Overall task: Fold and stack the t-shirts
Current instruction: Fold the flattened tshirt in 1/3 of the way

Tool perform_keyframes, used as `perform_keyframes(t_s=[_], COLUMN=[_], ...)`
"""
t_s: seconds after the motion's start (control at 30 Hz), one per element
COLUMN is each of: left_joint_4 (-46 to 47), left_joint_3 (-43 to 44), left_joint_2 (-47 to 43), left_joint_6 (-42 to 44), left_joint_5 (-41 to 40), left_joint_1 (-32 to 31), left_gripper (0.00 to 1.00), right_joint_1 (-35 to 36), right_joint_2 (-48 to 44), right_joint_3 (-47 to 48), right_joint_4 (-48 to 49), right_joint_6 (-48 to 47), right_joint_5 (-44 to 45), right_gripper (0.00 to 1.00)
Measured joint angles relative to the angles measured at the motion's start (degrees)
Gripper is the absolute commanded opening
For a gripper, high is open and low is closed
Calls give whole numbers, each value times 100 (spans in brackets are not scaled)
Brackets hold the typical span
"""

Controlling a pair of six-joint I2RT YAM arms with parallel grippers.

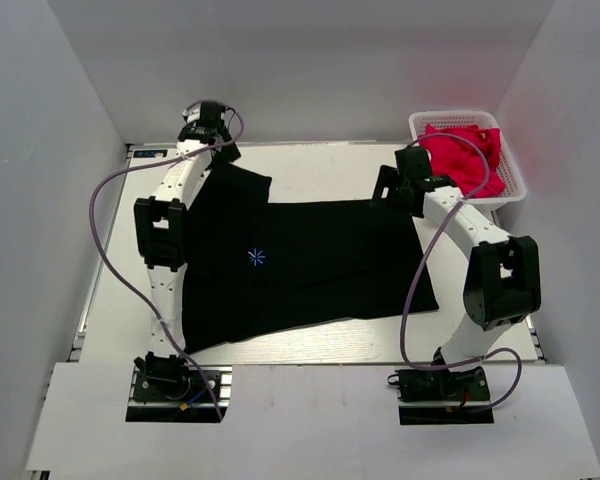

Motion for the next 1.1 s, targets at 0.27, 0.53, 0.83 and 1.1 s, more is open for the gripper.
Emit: perform_keyframes(t_s=[0.27, 0.53, 0.83, 1.1], left_joint_4=[525, 315, 883, 1377], left_joint_3=[-1486, -634, -5836, -7628], left_joint_2=[-409, -321, -3875, -6354], left_joint_6=[492, 610, 345, 26], left_joint_5=[400, 264, 1543, 2575], left_joint_1=[11, 2, -407, -767], left_gripper=[100, 100, 100, 100], right_joint_1=[-20, -35, -37, -31], right_joint_2=[341, 339, -214, -728], right_joint_3=[68, 68, -1217, -2142], right_joint_4=[-37, 66, 723, 984], right_joint_6=[-354, -444, -361, -321], right_joint_5=[-424, -577, -1469, -2024], right_gripper=[90, 90, 90, 90])
